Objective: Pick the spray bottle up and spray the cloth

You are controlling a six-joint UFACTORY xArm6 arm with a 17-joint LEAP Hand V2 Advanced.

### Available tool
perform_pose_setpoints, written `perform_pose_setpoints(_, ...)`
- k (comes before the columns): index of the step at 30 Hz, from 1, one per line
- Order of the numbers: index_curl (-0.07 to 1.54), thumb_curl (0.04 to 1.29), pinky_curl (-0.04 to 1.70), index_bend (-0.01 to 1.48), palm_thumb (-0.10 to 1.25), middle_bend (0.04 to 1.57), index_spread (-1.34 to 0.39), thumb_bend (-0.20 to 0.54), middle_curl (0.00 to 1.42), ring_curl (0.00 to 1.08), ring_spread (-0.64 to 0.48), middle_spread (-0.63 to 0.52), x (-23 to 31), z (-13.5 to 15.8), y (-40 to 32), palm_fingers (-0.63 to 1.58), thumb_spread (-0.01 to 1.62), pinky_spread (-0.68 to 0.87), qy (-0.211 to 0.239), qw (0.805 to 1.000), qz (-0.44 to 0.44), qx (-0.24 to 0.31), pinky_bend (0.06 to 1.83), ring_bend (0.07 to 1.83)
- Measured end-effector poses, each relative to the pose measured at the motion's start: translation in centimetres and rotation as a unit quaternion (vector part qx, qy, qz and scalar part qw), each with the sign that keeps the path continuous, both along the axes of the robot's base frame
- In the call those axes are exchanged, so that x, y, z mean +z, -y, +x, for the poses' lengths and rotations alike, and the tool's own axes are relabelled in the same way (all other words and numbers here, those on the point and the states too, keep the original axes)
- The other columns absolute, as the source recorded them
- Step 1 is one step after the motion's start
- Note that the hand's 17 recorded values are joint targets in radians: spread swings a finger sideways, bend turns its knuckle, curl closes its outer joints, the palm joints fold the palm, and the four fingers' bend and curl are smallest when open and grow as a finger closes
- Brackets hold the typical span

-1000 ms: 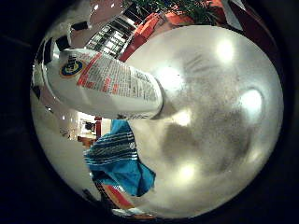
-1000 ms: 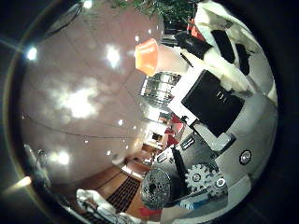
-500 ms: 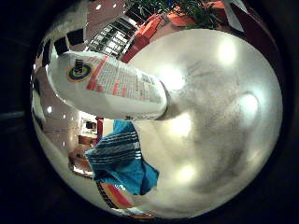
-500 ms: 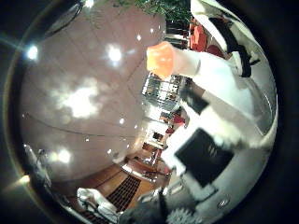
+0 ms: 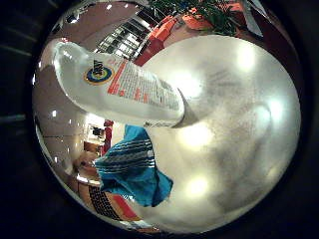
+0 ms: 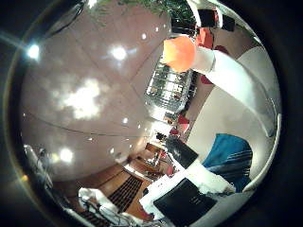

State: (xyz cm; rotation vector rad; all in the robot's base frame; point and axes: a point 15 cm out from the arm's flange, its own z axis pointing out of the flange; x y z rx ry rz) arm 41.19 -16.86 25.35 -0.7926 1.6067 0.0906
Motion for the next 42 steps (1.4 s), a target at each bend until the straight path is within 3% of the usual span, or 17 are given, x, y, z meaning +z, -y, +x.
perform_pose_setpoints(16,0.31,0.39,0.34,0.15,0.66,0.26,-0.16,-0.025,0.36,0.29,0.20,0.16,-1.1,-0.1,0.1,0.09,1.04,0.43,-0.015,1.000,0.013,-0.008,0.58,0.53)
perform_pose_setpoints(28,0.28,0.39,0.30,0.15,0.66,0.25,-0.15,-0.025,0.35,0.28,0.20,0.17,-1.0,2.3,0.7,0.12,1.03,0.43,-0.023,1.000,0.000,-0.004,0.56,0.51)
perform_pose_setpoints(36,0.29,0.38,0.27,0.16,0.66,0.30,-0.15,-0.024,0.37,0.27,0.19,0.12,-0.2,4.7,0.7,0.19,1.03,0.43,-0.026,1.000,-0.010,0.006,0.51,0.51)
perform_pose_setpoints(42,0.30,0.40,0.24,0.17,0.70,0.41,-0.17,-0.017,0.40,0.29,0.11,0.02,-0.4,6.7,-1.4,0.43,1.03,0.40,-0.035,0.999,-0.011,0.030,0.45,0.62)
